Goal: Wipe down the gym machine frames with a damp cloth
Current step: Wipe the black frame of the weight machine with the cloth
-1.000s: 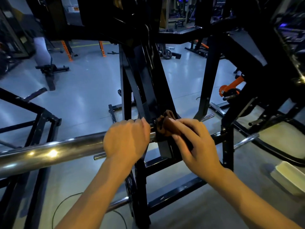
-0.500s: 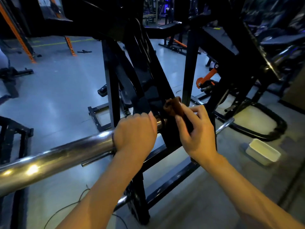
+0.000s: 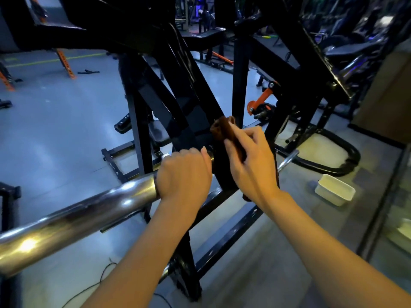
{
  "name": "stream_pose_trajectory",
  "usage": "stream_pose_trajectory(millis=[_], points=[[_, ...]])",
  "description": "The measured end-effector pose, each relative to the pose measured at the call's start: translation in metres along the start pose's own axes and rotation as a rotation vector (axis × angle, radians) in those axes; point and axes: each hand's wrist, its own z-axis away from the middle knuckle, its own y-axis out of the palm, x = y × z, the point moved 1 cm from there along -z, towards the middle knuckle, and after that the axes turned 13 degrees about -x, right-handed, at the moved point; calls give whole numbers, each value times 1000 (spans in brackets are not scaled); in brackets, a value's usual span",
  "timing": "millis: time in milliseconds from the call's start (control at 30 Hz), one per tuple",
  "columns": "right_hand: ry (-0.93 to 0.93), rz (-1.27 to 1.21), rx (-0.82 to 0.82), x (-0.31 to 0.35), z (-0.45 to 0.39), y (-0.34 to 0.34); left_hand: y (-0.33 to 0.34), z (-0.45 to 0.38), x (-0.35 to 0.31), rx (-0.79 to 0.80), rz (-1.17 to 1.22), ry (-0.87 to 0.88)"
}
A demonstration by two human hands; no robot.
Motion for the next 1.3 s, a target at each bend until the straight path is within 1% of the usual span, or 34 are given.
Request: stream_pose_trajectory(millis=[67, 133, 233, 267, 333, 400, 433, 467, 500, 567, 600, 633, 667, 733, 767, 833, 867, 933, 967, 1000, 1033, 1100, 1133, 1200, 1267, 1300], points=[[-84, -33, 54, -5, 16, -12, 1, 1, 0, 6, -3, 19], [-85, -35, 36, -18, 23, -23, 0, 1, -1, -6, -32, 2], [138, 15, -29, -27, -4, -7, 0, 0, -3, 22, -41, 7], [165, 22, -39, -22, -15, 2, 1, 2, -3, 33, -27, 5], [58, 15, -45, -10, -22, 14, -1, 1, -3, 36, -16, -12], [-85, -24, 27, -7, -9, 7, -3, 0, -1, 30, -10, -16], [-128, -23, 58, -11, 1, -2, -3, 1, -2, 30, 1, -15], [-131, -8, 69, -17, 7, -9, -3, 1, -4, 31, 3, -15], [-87, 15, 54, -22, 4, -13, -3, 1, -5, 33, -4, -15], [84, 55, -10, -26, -13, -3, -3, 0, -4, 21, -7, -41], [141, 57, -29, -22, -24, 6, -3, 1, -4, 39, -17, -51], [152, 31, -37, -15, -33, 15, -3, 2, -3, 52, -23, -63], [108, 3, -39, -8, -37, 21, -3, 2, -4, 57, -25, -71], [-42, -24, -2, 0, -28, 20, -4, 1, -4, 42, -23, -63], [-110, -25, 35, -2, -18, 13, -4, 0, -4, 53, -19, -54], [-141, -17, 62, -13, -2, -2, -2, 1, -5, 89, -25, -57], [-109, -5, 46, -18, -5, -3, -3, 1, -5, 108, -38, -63], [28, 42, -31, -21, -27, 9, -6, -2, -4, 119, -39, -52], [89, 57, -55, -16, -39, 19, -7, -2, -4, 129, -28, -48], [110, 57, -66, -8, -49, 30, -7, -2, -4, 124, -7, -45], [83, 52, -73, 1, -54, 37, -7, -3, -3, 143, 28, -48], [-43, 49, -39, 9, -47, 37, -9, -9, 2, 200, 91, -18], [-98, 27, 7, 7, -38, 29, -12, -12, 8, 230, 96, -8], [-122, -15, 78, -6, -27, 10, -20, -18, 23, 254, 45, -18], [-34, -7, 54, -15, -40, 10, -21, -23, 42, 306, -13, -40], [41, 19, 20, -15, -51, 18, -21, -25, 50, 374, 12, -66]])
